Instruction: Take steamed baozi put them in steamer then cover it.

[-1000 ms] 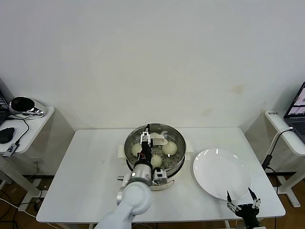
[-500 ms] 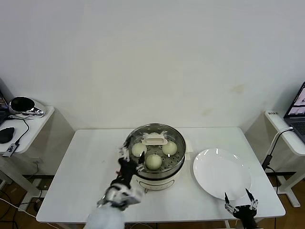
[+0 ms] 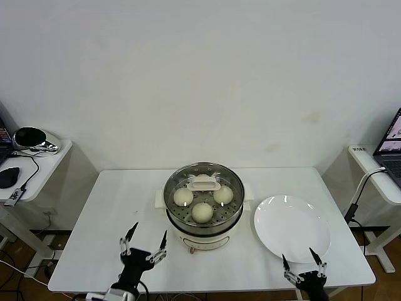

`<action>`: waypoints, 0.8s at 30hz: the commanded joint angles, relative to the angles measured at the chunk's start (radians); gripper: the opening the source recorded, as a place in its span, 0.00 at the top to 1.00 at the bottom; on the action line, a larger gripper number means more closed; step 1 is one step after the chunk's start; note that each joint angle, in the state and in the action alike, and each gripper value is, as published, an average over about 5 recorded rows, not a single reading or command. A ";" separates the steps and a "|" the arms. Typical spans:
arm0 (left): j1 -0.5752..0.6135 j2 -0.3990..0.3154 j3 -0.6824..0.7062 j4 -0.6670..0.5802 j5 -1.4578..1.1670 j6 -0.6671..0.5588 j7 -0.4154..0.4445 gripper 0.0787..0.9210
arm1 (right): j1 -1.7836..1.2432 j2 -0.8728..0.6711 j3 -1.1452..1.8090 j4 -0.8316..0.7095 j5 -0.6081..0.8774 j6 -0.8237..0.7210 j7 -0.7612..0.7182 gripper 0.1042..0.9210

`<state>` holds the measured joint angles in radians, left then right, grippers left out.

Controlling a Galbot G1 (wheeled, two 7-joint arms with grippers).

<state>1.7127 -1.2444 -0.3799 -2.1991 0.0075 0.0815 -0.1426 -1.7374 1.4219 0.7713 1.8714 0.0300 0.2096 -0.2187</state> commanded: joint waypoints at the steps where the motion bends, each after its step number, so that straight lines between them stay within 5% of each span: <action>1: 0.149 -0.054 -0.105 0.068 -0.245 -0.139 -0.004 0.12 | -0.054 -0.031 -0.078 0.039 0.061 0.025 -0.003 0.12; 24: 0.105 -0.073 -0.141 0.158 -0.262 -0.142 0.034 0.12 | -0.088 -0.006 -0.087 0.168 0.092 -0.092 0.047 0.12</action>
